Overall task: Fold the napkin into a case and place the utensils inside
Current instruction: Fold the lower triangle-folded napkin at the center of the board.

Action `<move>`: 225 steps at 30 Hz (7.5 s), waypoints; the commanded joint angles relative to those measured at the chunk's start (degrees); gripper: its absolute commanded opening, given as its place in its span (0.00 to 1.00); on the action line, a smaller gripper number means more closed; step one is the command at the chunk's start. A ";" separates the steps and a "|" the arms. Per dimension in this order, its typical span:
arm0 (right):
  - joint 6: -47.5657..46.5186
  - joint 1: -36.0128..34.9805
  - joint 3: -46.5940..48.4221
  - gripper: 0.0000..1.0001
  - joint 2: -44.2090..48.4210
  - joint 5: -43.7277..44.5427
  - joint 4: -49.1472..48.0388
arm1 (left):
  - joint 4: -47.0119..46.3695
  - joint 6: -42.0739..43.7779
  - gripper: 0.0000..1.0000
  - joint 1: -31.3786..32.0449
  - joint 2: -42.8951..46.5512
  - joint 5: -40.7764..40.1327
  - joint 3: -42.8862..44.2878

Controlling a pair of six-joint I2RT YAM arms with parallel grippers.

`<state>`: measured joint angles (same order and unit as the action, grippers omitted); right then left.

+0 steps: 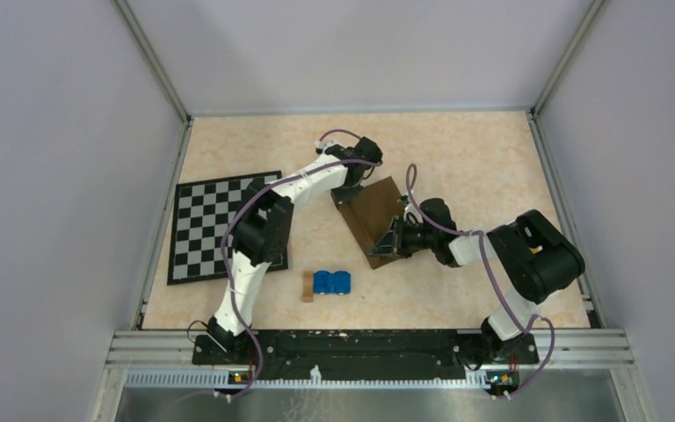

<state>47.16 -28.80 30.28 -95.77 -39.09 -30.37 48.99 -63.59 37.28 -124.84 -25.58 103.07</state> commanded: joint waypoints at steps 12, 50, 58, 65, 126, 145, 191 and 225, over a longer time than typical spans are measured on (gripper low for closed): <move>-13.12 1.49 -1.36 0.25 8.65 5.11 10.97 | 9.42 -1.44 0.00 3.24 -9.23 -10.38 15.79; -28.63 -16.38 13.81 0.68 -1.52 43.87 5.14 | 4.79 1.66 0.00 2.50 -5.15 -6.90 8.53; -26.01 -16.38 12.48 0.34 0.33 46.23 5.59 | 4.97 1.11 0.00 2.50 -4.48 -6.78 8.48; -24.41 -15.64 10.11 0.10 1.97 43.67 3.21 | 4.05 1.98 0.00 2.46 -4.01 -5.64 8.38; -31.14 -33.09 27.70 0.34 -2.93 81.57 32.27 | -17.59 4.13 0.00 -8.55 7.37 34.04 -15.10; -18.84 -22.19 9.88 0.00 9.67 51.05 11.01 | -23.59 12.49 0.19 -7.60 8.27 36.89 -14.96; -3.30 3.40 -8.23 0.00 10.22 24.16 -8.90 | -21.89 32.30 0.67 -4.23 7.42 33.45 -12.19; -7.12 1.89 -7.47 0.00 10.28 25.62 -7.59 | 7.54 -3.77 0.48 -1.73 -6.69 20.74 13.08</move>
<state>41.56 -26.17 22.11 -85.91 -14.50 -35.94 53.06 -65.78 35.31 -131.17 -3.92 113.78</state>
